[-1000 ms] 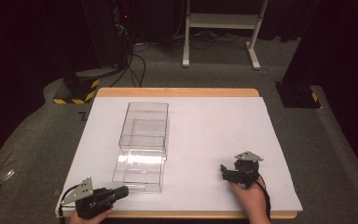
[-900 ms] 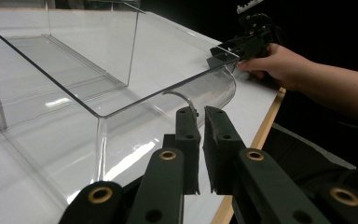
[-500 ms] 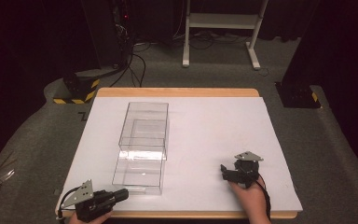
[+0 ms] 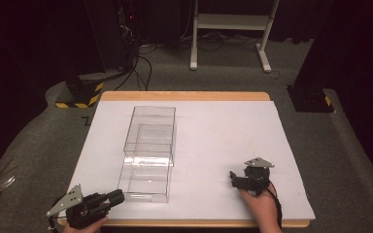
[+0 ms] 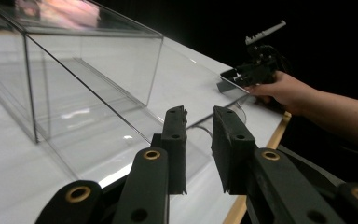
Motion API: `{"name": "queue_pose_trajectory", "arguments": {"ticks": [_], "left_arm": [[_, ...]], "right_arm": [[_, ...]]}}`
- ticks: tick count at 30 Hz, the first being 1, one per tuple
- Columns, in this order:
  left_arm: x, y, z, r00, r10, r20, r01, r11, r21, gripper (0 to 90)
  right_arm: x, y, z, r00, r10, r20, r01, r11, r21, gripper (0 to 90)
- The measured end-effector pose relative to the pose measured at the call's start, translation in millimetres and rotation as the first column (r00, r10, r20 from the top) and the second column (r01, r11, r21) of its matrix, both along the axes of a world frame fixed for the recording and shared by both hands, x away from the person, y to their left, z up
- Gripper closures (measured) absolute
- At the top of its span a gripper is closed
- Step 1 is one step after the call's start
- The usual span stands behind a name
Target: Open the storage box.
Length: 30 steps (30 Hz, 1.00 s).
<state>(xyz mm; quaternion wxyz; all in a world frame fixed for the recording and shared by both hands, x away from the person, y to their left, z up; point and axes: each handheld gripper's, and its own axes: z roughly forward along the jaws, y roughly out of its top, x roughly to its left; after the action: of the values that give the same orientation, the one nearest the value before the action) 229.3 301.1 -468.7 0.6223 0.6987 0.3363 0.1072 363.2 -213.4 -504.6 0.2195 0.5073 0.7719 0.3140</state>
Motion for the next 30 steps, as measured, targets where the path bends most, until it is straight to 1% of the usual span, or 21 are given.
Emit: {"name": "queue_pose_trajectory", "arguments": {"ticks": [2, 5, 8, 11, 13, 16, 18, 19, 21, 23, 25, 26, 28, 29, 30], "left_arm": [[0.8, 3.2, 2.7, 0.9996, 0.028, 0.008, -0.028, 0.9996, -0.005, 75.6], [2.9, 8.0, 5.9, 0.9983, 0.056, 0.016, -0.056, 0.9983, -0.013, 77.0], [6.0, 12.7, 9.7, 0.9952, 0.092, 0.033, -0.092, 0.9957, -0.017, 78.3], [11.8, 17.4, 14.1, 0.9893, 0.14, 0.039, -0.14, 0.99, -0.019, 78.9], [16.1, 20.9, 16.2, 0.9829, 0.176, 0.056, -0.175, 0.9845, -0.008, 79.2], [23.4, 25.1, 18.1, 0.976, 0.207, 0.068, -0.208, 0.978, 0.011, 79.7], [28.6, 27.7, 19.0, 0.9721, 0.225, 0.066, -0.227, 0.9739, 0.017, 80.2], [30.9, 28.9, 19.5, 0.9697, 0.234, 0.07, -0.236, 0.9713, 0.027, 80.4], [35.5, 30.3, 20.2, 0.9624, 0.263, 0.068, -0.266, 0.963, 0.043, 80.8], [40.4, 32.1, 20.5, 0.9534, 0.294, 0.067, -0.298, 0.9522, 0.066, 81.0], [46.1, 33.7, 20.6, 0.941, 0.332, 0.063, -0.337, 0.9373, 0.089, 81.0], [49.2, 34.2, 20.6, 0.9349, 0.349, 0.063, -0.354, 0.9295, 0.103, 81.0], [55.8, 33.9, 20.1, 0.9212, 0.383, 0.067, -0.389, 0.9105, 0.14, 80.8], [59.1, 33.3, 19.3, 0.9137, 0.4, 0.071, -0.406, 0.8995, 0.16, 80.2], [62.7, 32.0, 17.9, 0.9036, 0.423, 0.067, -0.428, 0.8861, 0.178, 77.5]], "right_arm": [[0.0, 0.1, 0.0, 1.0, -0.001, -0.001, 0.001, 1.0, 0.001, 11.9], [0.0, 0.1, 0.0, 1.0, 0.0, 0.0, 0.0, 1.0, 0.001, 11.9], [0.0, 0.0, 0.0, 1.0, 0.0, 0.0, 0.0, 1.0, 0.0, 11.9], [0.0, 0.1, 0.0, 1.0, 0.0, 0.0, 0.0, 1.0, 0.0, 11.9], [0.0, 0.1, -0.1, 1.0, -0.001, 0.001, 0.001, 1.0, 0.0, 11.9], [-0.2, 0.0, 0.0, 1.0, 0.0, 0.001, 0.0, 1.0, -0.003, 12.1], [-0.3, 0.1, 0.0, 1.0, 0.0, 0.002, 0.0, 1.0, -0.004, 12.1], [-0.3, 0.0, 0.0, 1.0, 0.0, 0.002, 0.0, 1.0, -0.004, 12.2], [-0.3, 0.1, 0.0, 1.0, -0.002, 0.001, 0.002, 1.0, -0.002, 12.2], [-0.3, 0.0, 0.1, 1.0, -0.002, 0.001, 0.002, 1.0, -0.001, 12.2], [-0.4, 0.2, 0.1, 1.0, -0.004, -0.001, 0.004, 1.0, 0.001, 12.3], [-0.2, 0.0, 0.0, 1.0, -0.001, 0.001, 0.001, 1.0, -0.002, 12.2], [-0.2, -0.1, 0.1, 1.0, 0.0, 0.0, 0.0, 1.0, -0.002, 12.2], [-0.2, 0.0, 0.0, 1.0, -0.001, 0.001, 0.001, 1.0, 0.0, 12.3], [-0.3, 0.0, 0.1, 1.0, -0.003, -0.002, 0.003, 1.0, 0.002, 12.3]]}}
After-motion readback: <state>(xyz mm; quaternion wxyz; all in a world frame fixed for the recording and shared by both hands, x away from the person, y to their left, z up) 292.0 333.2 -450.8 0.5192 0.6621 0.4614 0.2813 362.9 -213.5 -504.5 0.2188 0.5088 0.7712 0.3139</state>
